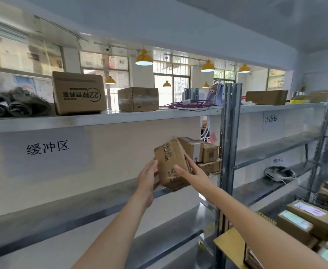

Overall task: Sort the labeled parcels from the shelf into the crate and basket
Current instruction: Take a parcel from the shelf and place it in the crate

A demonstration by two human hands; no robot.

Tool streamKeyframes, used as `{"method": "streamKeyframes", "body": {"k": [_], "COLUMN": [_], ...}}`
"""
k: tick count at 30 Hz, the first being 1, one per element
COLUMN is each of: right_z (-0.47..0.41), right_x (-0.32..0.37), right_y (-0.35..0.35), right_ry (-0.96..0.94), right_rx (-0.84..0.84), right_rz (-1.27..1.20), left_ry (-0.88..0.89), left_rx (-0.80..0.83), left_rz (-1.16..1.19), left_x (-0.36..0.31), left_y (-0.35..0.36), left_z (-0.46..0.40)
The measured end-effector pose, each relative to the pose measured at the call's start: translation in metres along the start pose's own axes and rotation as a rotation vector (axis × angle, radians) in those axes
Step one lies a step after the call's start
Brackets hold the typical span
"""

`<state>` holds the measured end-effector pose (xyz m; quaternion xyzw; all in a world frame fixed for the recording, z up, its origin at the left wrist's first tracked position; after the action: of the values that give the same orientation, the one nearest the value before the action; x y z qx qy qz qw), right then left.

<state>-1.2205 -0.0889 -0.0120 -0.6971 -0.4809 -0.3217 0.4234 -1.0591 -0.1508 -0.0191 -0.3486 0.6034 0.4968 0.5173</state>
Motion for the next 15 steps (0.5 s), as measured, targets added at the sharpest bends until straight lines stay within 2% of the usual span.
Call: {"method": "streamKeyframes", "body": {"k": [6, 10, 15], "right_z": [0.047, 0.077, 0.101], "right_x": [0.023, 0.038, 0.045], "right_y": [-0.039, -0.074, -0.099], "right_ry": [0.05, 0.04, 0.015], "right_rx": [-0.121, -0.229, -0.238], "right_rz": [-0.025, -0.076, 0.066], "left_ry": [-0.024, -0.045, -0.05], "left_rx": [0.185, 0.203, 0.242], "left_rz": [0.028, 0.007, -0.033], "left_x": [-0.003, -0.003, -0.002], "left_y": [0.044, 0.069, 0.094], "left_z": [0.043, 0.058, 0.059]}}
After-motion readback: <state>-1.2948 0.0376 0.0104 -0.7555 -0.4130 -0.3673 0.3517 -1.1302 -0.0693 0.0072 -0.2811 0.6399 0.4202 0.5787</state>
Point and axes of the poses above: each hand's wrist, its own z-axis away from the middle knuckle, its own y-axis out of the palm, x = y × z, the point moved 3 cm from there along -z, towards the middle knuckle, and after that the axes turned 11 degrees about -y, right-handed, at the moved point
